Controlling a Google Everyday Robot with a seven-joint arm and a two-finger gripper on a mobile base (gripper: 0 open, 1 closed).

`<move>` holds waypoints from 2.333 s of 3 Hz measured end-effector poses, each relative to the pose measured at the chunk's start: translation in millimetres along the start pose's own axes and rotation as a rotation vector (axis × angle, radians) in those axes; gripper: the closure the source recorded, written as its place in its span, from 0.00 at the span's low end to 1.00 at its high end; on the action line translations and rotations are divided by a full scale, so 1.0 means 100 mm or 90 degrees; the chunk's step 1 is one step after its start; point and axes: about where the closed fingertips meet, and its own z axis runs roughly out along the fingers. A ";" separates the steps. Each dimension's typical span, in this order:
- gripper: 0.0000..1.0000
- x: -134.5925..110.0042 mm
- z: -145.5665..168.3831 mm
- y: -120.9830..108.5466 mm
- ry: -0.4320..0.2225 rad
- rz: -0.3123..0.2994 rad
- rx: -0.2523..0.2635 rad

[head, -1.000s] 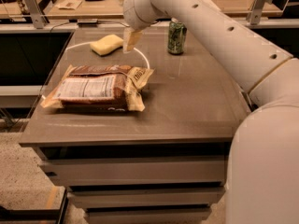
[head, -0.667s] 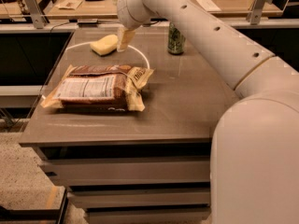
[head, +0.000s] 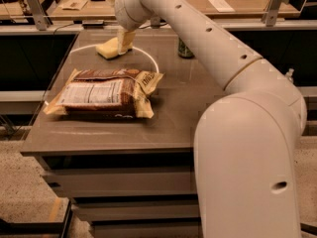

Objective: Move sponge near brown chip bag

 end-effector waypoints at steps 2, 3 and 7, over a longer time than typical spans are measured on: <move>0.00 0.11 0.27 0.03 0.007 -0.039 -0.028; 0.00 0.17 0.36 0.07 0.012 -0.050 -0.041; 0.00 0.25 0.49 0.23 0.012 -0.075 -0.093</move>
Offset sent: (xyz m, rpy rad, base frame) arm 0.0393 0.0019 -0.0181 -0.1090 -0.0176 0.0362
